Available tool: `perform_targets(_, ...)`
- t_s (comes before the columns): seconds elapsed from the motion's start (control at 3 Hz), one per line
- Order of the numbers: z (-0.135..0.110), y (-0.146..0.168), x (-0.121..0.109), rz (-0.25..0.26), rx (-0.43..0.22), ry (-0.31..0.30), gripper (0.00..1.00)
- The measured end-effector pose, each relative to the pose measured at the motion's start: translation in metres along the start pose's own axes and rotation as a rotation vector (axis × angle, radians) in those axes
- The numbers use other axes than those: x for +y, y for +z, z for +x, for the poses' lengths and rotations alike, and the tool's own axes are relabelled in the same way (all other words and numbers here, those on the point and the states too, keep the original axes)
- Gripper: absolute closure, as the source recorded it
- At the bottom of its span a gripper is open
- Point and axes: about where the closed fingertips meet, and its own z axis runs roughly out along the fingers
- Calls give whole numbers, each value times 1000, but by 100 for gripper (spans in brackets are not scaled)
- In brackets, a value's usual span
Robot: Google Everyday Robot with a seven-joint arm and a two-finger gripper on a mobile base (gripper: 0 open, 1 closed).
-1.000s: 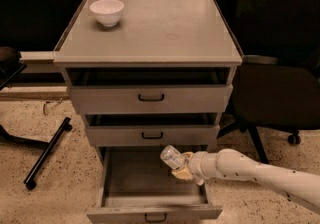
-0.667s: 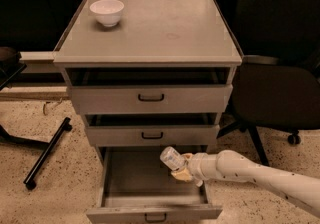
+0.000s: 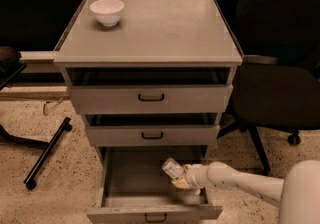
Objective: Place blue plastic bottle into bottom drawer
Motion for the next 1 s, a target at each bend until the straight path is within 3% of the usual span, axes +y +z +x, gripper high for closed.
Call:
perform_targets(0.33, 39, 38, 0, 19, 44, 26, 100)
perform_targets(1.0, 48, 53, -5, 27, 73, 19, 100)
